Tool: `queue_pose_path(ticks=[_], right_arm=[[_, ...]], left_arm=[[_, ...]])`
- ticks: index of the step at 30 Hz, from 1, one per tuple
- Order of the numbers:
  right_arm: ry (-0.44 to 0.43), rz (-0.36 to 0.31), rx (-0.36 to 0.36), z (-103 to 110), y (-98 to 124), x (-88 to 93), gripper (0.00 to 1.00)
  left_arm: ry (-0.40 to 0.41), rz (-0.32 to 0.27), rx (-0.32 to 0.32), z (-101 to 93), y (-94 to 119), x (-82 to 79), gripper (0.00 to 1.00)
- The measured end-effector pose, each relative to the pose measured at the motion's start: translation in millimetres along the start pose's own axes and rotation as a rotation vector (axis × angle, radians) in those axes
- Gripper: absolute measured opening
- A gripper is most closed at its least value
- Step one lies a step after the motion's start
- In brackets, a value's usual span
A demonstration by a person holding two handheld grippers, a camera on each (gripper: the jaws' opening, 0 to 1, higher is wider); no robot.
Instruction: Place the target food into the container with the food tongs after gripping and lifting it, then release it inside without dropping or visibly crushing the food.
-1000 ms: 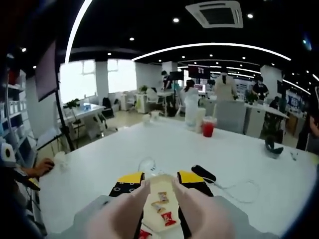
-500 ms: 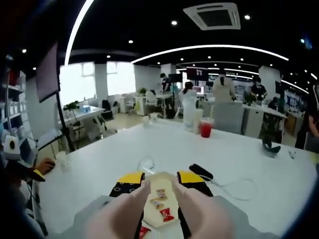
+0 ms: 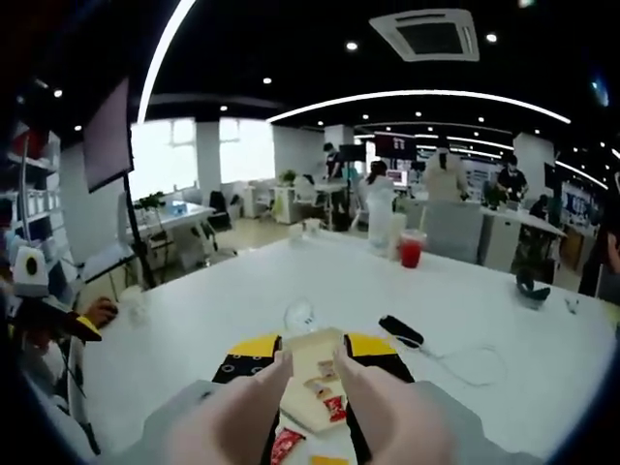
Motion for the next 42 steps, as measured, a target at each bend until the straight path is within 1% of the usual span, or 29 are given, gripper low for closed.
queue_pose_path(ticks=[8,12,18,20,25,29,36,42], right_arm=[[0.001,0.0,-0.02,13.1,10.8,7.4,0.25],[-0.015,-0.004,-0.037,18.5,13.0,15.8,0.25],[-0.019,0.012,-0.052,22.7,14.8,27.6,0.25],[-0.028,0.007,-0.053,24.6,18.1,27.6,0.25],[-0.034,0.003,-0.061,21.7,19.7,28.9,0.25],[-0.042,0.002,-0.068,24.0,20.7,30.8,0.25],[-0.058,0.007,-0.08,29.3,21.0,35.9,0.26],[-0.051,0.012,-0.092,32.2,24.0,36.9,0.26]], left_arm=[[0.001,-0.01,-0.007,-4.0,2.7,0.1,0.98],[-0.002,-0.004,-0.009,-6.8,2.3,1.5,0.98],[-0.001,0.01,-0.013,-6.5,2.4,5.1,0.98],[0.002,0.009,-0.015,-5.8,2.9,4.6,0.98],[0.005,0.01,-0.019,-3.4,2.9,4.2,0.98],[0.006,0.014,-0.018,-1.9,1.7,4.7,0.98],[0.015,0.001,-0.022,3.6,1.4,0.5,0.98],[0.019,-0.002,-0.022,6.1,0.9,-1.1,0.98]])
Point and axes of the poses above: the point that each gripper's makers call its tool centre point, and the gripper's own axes: y roughly backward along the fingers, z roughly to its left, x roughly out of its underside, the point moved 5 cm from there along y, roughly backward along the fingers, and after that the axes turned 10 degrees about z, right-handed, at the moved point
